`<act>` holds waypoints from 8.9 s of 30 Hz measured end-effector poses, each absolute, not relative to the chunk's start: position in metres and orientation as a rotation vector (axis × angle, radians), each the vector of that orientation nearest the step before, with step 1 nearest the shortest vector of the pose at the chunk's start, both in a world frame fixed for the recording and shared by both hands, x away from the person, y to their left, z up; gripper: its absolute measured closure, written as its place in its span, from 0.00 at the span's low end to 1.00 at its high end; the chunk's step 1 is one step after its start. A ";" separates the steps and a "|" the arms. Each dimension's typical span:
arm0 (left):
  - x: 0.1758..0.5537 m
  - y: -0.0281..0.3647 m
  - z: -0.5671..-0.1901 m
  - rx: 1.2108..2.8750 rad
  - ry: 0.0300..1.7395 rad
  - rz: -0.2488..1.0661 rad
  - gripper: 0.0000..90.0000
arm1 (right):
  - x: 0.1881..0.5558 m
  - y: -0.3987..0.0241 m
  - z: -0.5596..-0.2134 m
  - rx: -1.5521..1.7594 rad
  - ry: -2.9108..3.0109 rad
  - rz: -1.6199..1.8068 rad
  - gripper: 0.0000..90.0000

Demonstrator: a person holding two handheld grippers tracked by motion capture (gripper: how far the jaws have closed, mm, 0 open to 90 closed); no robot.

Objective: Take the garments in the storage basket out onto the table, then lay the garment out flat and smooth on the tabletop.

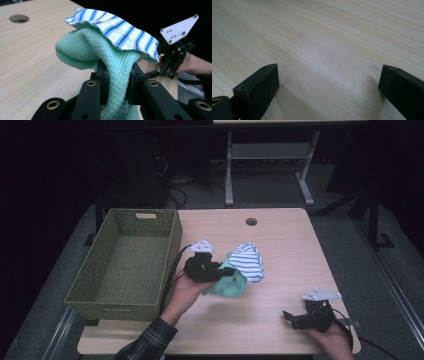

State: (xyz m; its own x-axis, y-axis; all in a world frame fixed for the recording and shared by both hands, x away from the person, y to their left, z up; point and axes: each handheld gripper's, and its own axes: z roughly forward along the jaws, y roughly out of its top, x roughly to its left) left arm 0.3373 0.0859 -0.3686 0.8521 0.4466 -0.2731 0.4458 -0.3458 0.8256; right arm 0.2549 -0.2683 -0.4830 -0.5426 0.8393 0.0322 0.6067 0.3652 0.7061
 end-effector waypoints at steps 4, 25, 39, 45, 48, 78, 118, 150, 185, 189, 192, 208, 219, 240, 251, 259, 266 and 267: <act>0.336 0.077 -0.380 2.012 0.653 -0.009 0.83 | 0.255 -0.268 -0.483 1.269 2.299 0.975 0.03; 0.342 0.039 -0.449 2.168 0.699 -0.081 0.83 | 0.255 -0.268 -0.483 1.268 2.301 0.975 0.03; 0.345 0.035 -0.465 2.219 0.729 -0.062 0.63 | 0.255 -0.268 -0.483 1.267 2.302 0.975 0.03; 0.343 0.040 -0.448 2.220 0.709 -0.028 0.43 | 0.255 -0.268 -0.483 1.261 2.306 0.975 0.03; 0.339 0.045 -0.435 2.190 0.690 0.017 0.41 | 0.255 -0.268 -0.483 1.259 2.307 0.976 0.03; 0.327 -0.033 -0.452 2.307 0.522 -0.036 0.56 | 0.255 -0.268 -0.483 1.254 2.310 0.977 0.03; 0.342 0.002 -0.388 2.171 0.563 -0.083 0.95 | 0.254 -0.268 -0.483 1.252 2.313 0.978 0.03; 0.402 0.061 -0.381 2.171 0.775 0.061 0.94 | 0.254 -0.268 -0.483 1.252 2.313 0.978 0.03; 0.359 0.056 -0.399 2.229 0.762 0.067 0.93 | 0.254 -0.268 -0.483 1.251 2.314 0.977 0.03; 0.355 0.039 -0.413 2.293 0.710 0.042 0.99 | 0.254 -0.268 -0.483 1.251 2.313 0.977 0.03; 0.356 0.027 -0.427 2.333 0.700 0.034 0.99 | 0.254 -0.268 -0.483 1.251 2.313 0.978 0.03; 0.352 -0.005 -0.457 2.406 0.634 -0.015 1.00 | 0.254 -0.268 -0.483 1.251 2.313 0.978 0.03; 0.320 -0.037 -0.459 2.420 0.504 -0.105 0.99 | 0.254 -0.268 -0.483 1.252 2.313 0.977 0.03; 0.350 0.025 -0.394 2.236 0.623 0.060 0.85 | 0.261 -0.255 -0.460 1.176 2.322 1.226 0.76; 0.366 0.036 -0.395 2.220 0.679 0.103 0.65 | 0.276 -0.218 -0.469 1.077 2.452 1.271 1.00; 0.374 0.037 -0.397 2.224 0.698 0.126 0.54 | 0.280 -0.205 -0.476 1.069 2.503 1.235 1.00; 0.379 0.029 -0.400 2.240 0.697 0.125 0.51 | 0.281 -0.205 -0.477 1.061 2.508 1.231 1.00; 0.380 0.027 -0.401 2.244 0.696 0.123 0.51 | 0.281 -0.205 -0.477 1.058 2.507 1.231 1.00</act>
